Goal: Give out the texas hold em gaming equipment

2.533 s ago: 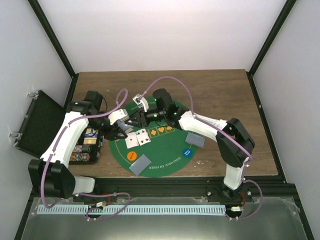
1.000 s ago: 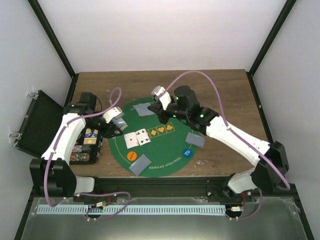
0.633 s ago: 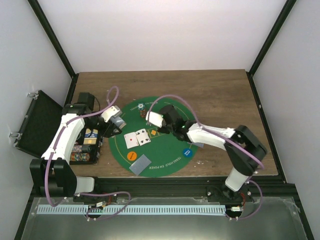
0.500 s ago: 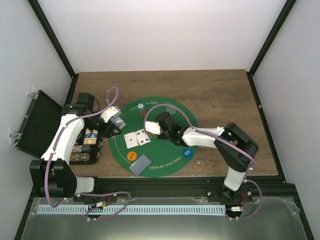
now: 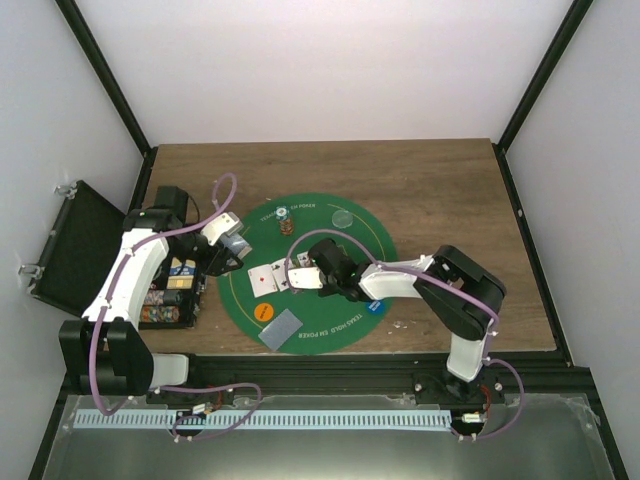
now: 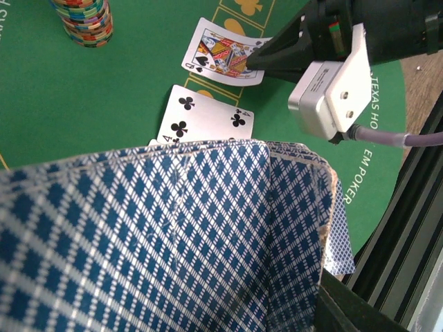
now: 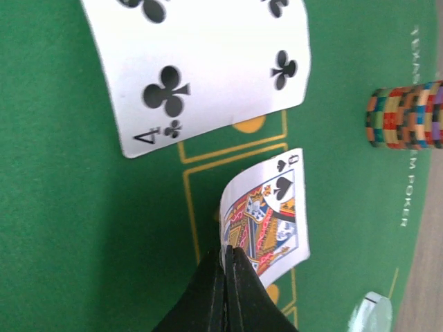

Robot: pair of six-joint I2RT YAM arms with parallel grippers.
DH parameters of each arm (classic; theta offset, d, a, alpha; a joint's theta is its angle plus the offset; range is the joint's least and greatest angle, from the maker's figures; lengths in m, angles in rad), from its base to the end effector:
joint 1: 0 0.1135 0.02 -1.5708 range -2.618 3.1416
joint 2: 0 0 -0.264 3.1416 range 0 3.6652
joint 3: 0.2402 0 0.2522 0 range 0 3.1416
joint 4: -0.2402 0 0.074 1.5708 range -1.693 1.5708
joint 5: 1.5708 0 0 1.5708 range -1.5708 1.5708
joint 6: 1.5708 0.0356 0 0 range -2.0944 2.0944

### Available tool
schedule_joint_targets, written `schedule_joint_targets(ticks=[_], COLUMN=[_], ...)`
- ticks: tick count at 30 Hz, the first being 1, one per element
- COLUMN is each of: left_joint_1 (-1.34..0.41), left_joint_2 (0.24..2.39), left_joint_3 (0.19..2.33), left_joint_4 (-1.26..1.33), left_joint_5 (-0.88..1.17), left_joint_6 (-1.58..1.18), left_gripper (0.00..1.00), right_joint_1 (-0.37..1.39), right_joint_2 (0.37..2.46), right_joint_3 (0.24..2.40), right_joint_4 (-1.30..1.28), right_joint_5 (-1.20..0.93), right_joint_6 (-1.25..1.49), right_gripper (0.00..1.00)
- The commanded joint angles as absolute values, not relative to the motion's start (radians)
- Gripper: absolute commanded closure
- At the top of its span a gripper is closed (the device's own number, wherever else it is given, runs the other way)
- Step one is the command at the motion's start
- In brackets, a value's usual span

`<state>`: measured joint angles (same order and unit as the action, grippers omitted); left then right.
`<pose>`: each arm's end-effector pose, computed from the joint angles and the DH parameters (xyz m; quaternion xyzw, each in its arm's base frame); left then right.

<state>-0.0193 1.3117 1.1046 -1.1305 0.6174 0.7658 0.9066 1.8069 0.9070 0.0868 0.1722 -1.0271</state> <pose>0.2278 -0.0250 0.2768 0.3946 0.8608 -0.2406 0.2132 0.2243 0.2766 0.1364 -0.7438 0.5519 -0.1019 0.3630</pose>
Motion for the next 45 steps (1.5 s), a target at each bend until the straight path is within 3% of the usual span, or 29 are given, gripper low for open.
schedule_joint_targets(ticks=[1,18,23,26,29,32,33,38,45], left_joint_1=[-0.014,-0.014,-0.014,-0.013,-0.015,-0.015,-0.017,-0.068,-0.157], left_joint_2=[1.299,1.298,1.298,1.297,1.297,1.3,1.3,1.302,1.306], left_joint_3=[1.104,1.105,1.108,1.11,1.111,1.115,1.118,1.151,1.217], left_joint_4=[-1.127,-1.134,-1.139,-1.145,-1.162,-1.181,-1.19,-1.261,-1.323], left_joint_5=[0.657,0.658,0.659,0.661,0.675,0.694,0.703,0.714,0.692], left_joint_6=[0.782,0.785,0.79,0.797,0.815,0.838,0.847,0.913,0.951], left_gripper=[0.52,0.52,0.52,0.51,0.51,0.51,0.51,0.51,0.51], right_joint_1=[0.914,0.928,0.938,0.943,0.941,0.899,0.86,0.65,0.649], right_joint_2=[1.833,1.839,1.822,1.766,1.65,1.519,1.485,1.471,1.694], right_joint_3=[0.923,0.927,0.921,0.924,0.945,0.988,1.001,1.065,1.207], right_joint_4=[0.056,0.046,0.035,0.024,0.021,-0.004,-0.002,0.156,0.268], right_joint_5=[0.135,0.087,0.11,0.118,0.05,-0.178,-0.3,-0.817,-1.071], right_joint_6=[-1.065,-1.072,-1.064,-1.011,-0.852,-0.573,-0.48,0.107,0.519], right_gripper=[0.99,0.96,0.79,0.64,0.43,0.04,0.01,0.0,0.02])
